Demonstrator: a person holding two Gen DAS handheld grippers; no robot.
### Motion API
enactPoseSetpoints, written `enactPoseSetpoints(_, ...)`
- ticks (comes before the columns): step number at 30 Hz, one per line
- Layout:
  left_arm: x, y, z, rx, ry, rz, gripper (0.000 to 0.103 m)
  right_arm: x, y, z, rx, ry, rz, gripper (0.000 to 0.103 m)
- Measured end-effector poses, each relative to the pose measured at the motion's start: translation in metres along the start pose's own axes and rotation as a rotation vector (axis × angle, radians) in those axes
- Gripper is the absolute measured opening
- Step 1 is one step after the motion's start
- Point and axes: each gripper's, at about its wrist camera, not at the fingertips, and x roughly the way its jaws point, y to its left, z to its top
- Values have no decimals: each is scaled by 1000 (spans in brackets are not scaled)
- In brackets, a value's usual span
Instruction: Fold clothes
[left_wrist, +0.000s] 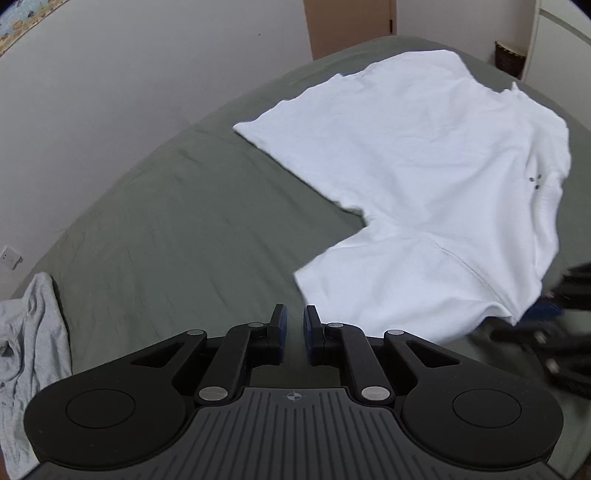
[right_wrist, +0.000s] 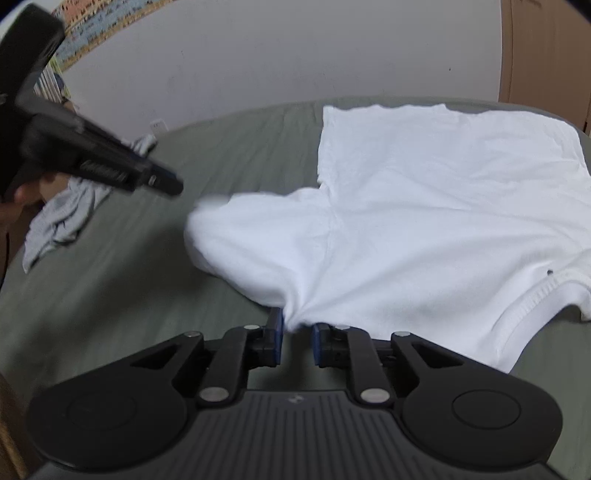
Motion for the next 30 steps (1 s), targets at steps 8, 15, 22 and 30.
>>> enactPoseSetpoints(8, 18, -12, -22, 8, 46, -105, 40, 1, -3, -13, 0, 23, -19, 57)
enactPoseSetpoints(15, 17, -32, -44, 79, 43, -130, 41, -26, -6, -13, -58, -49, -87, 57)
enactPoseSetpoints(22, 29, -26, -46, 30, 23, -118, 42, -54, -32, -13, -22, -74, -145, 57)
enactPoseSetpoints(30, 26, -39, -34, 22, -30, -176, 15, -72, -51, -17, 24, -94, -181, 57)
